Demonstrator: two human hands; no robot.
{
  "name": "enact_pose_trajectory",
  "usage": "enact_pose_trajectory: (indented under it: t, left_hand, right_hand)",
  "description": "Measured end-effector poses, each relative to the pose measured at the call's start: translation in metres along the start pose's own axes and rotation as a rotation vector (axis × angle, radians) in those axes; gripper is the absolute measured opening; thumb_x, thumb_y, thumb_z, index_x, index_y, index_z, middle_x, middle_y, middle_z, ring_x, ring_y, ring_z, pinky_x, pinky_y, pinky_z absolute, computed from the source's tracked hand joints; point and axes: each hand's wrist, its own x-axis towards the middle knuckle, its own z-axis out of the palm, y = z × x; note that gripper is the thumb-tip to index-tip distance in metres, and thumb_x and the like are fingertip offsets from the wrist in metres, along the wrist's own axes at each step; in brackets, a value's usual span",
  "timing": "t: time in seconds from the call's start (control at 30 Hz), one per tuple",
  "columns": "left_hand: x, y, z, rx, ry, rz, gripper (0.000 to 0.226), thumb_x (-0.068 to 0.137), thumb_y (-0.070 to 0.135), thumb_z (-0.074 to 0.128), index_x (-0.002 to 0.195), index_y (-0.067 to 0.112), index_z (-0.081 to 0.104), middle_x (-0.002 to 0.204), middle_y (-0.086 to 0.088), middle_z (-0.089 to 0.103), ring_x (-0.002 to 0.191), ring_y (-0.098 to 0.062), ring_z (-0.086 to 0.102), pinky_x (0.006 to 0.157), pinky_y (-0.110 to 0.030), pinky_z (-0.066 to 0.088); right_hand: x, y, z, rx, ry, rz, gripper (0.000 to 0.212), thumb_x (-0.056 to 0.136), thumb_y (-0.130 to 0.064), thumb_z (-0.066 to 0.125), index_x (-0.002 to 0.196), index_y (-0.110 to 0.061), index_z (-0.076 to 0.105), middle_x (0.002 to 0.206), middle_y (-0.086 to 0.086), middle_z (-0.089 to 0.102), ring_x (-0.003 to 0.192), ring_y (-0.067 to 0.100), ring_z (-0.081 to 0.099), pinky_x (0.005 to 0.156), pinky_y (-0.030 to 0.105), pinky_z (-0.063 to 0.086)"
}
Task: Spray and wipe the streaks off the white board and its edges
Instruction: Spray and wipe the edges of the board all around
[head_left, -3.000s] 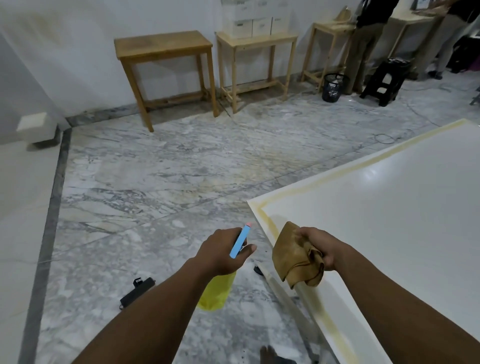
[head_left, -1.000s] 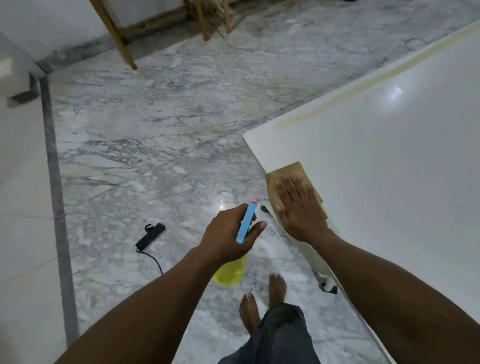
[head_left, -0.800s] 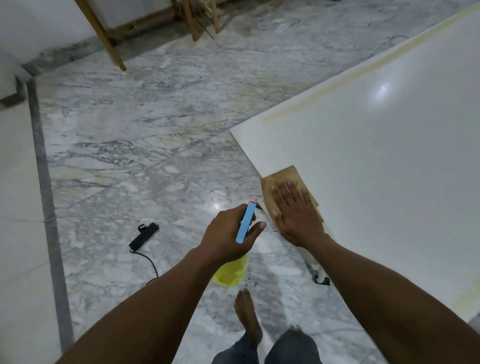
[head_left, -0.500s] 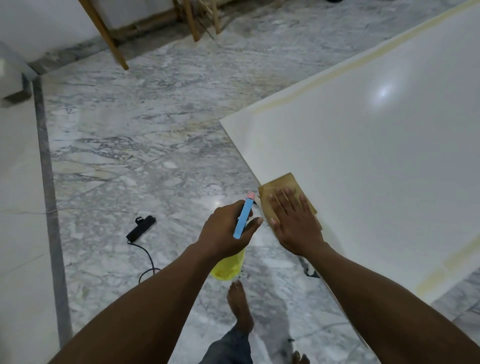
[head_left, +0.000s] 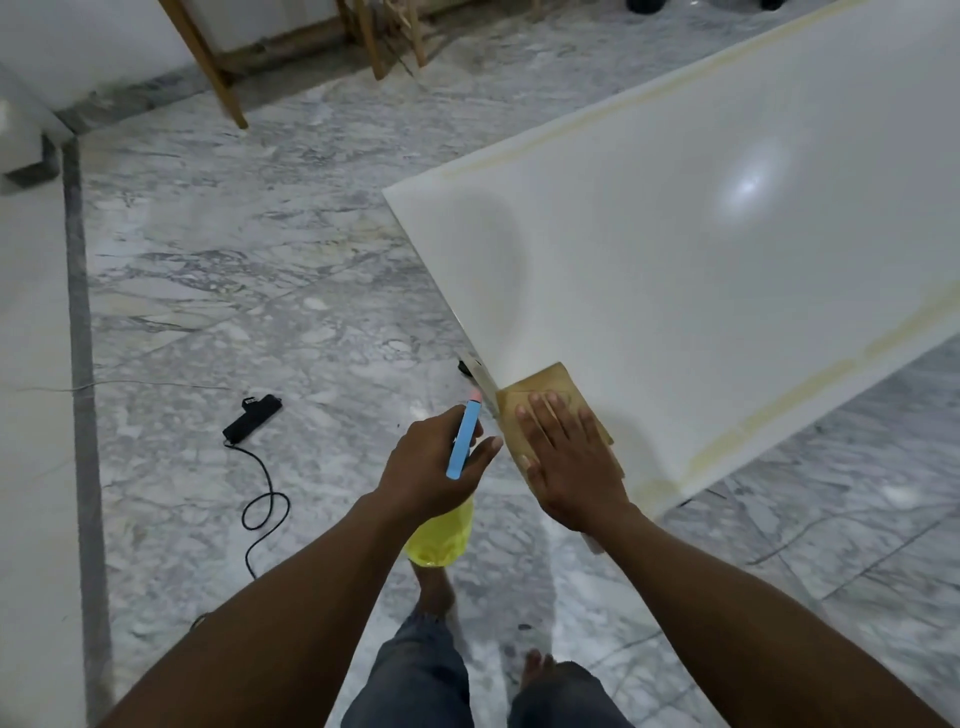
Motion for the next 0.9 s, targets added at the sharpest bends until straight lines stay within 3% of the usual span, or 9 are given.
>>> enact_pose_trajectory:
  t: [0.33,0.57,0.67,0.77,0.9]
  left_hand:
    - [-0.056,0.049,0.046,0.020,-0.027,0.012,0.033,0.096,0.049,0.072,0.099,0.017,0.063,0.087,-0.001,0.073,0.071,-0.020,0.064,0.070,-0.039,0.057]
    - [-0.076,0.057,0.050,0.053,-0.026,0.016,0.037,0.096,0.052,0.070,0.097,0.016,0.062,0.084,-0.002,0.071,0.071,-0.023,0.066,0.070,-0.044,0.058]
    - [-0.079,0.058,0.047,0.069,-0.034,0.006,0.037,0.096,0.053,0.069,0.098,0.016,0.063,0.086,-0.002,0.072,0.074,-0.023,0.067,0.072,-0.045,0.059]
    - [-0.080,0.058,0.044,0.074,-0.028,0.018,0.036,0.096,0.052,0.070,0.098,0.017,0.063,0.085,-0.001,0.072,0.074,-0.023,0.068,0.072,-0.045,0.059]
    - [-0.081,0.059,0.038,0.066,-0.051,0.011,0.037,0.098,0.051,0.069,0.102,0.015,0.064,0.090,0.000,0.073,0.077,-0.022,0.067,0.073,-0.041,0.058]
  right_hand:
    - [-0.089,0.012,0.005,0.026,0.015,0.008,0.060,0.103,-0.039,0.031,0.158,-0.020,0.017,0.167,0.002,0.013,0.154,0.022,0.002,0.122,0.051,0.015]
    - [-0.141,0.017,0.012,0.082,0.143,-0.048,0.050,0.101,-0.024,0.037,0.150,-0.014,0.040,0.160,0.005,0.033,0.151,0.027,0.021,0.117,0.054,0.026]
    - [-0.162,0.021,0.016,0.110,0.183,-0.076,0.052,0.095,-0.012,0.052,0.146,-0.013,0.046,0.158,0.005,0.037,0.151,0.028,0.023,0.117,0.056,0.028]
    - [-0.170,0.023,0.014,0.109,0.148,-0.087,0.056,0.090,-0.009,0.061,0.145,-0.011,0.048,0.157,0.006,0.038,0.150,0.029,0.025,0.116,0.056,0.029]
    - [-0.167,0.026,-0.011,0.090,0.024,-0.086,0.045,0.095,-0.022,0.049,0.137,-0.011,0.056,0.148,0.008,0.050,0.142,0.031,0.040,0.111,0.055,0.039]
